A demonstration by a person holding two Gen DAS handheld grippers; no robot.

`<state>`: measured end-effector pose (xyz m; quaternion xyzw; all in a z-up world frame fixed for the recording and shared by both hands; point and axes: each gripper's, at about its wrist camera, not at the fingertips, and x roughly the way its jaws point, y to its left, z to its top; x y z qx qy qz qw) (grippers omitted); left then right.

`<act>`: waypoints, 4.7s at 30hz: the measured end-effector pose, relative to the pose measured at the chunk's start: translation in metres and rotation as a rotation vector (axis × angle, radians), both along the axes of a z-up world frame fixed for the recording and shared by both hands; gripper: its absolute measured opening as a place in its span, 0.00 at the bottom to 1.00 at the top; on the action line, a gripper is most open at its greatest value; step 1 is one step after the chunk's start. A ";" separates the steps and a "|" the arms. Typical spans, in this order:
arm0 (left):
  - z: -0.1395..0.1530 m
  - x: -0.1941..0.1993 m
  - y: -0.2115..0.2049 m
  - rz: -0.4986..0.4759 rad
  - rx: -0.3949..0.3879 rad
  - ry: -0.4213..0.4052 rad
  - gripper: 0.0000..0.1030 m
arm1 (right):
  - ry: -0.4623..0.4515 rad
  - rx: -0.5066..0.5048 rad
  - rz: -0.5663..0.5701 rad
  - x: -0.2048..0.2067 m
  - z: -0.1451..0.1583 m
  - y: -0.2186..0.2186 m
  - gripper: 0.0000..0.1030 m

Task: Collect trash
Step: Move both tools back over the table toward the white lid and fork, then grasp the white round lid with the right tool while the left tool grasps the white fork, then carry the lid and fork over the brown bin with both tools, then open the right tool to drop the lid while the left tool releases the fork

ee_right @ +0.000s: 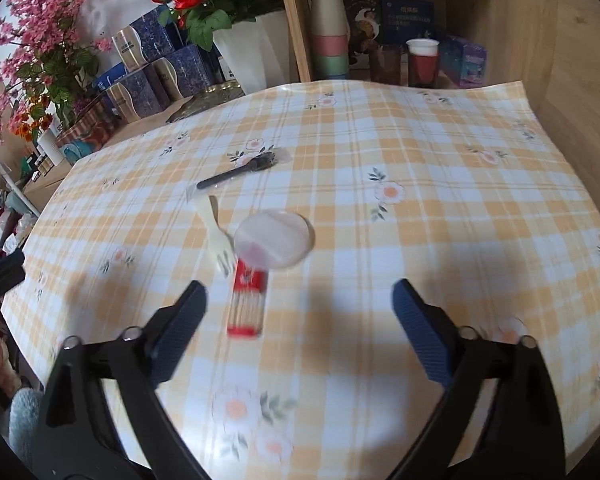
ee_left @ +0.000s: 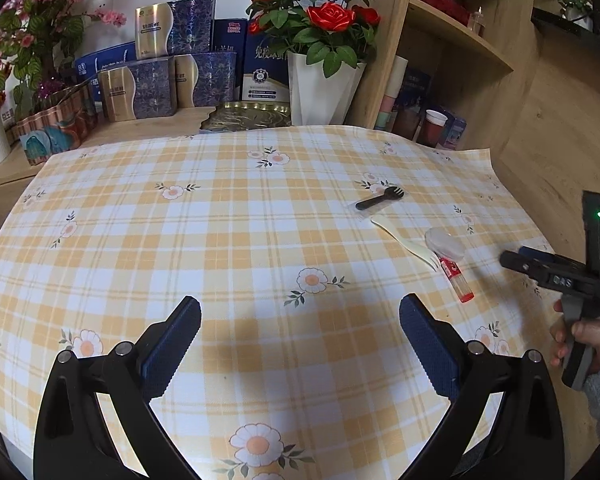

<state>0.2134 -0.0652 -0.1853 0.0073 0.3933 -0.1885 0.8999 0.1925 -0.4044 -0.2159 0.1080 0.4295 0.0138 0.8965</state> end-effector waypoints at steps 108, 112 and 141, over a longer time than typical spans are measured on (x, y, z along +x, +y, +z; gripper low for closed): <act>0.003 -0.181 0.030 -0.336 -0.080 0.248 0.20 | -0.124 0.202 0.141 -0.153 0.052 0.118 0.65; -0.017 -0.205 0.027 -0.374 -0.048 0.301 0.20 | -0.107 0.209 0.132 -0.170 0.052 0.121 0.65; -0.033 -0.205 0.044 -0.222 -0.064 0.266 0.85 | -0.016 0.172 0.125 -0.212 0.036 0.135 0.65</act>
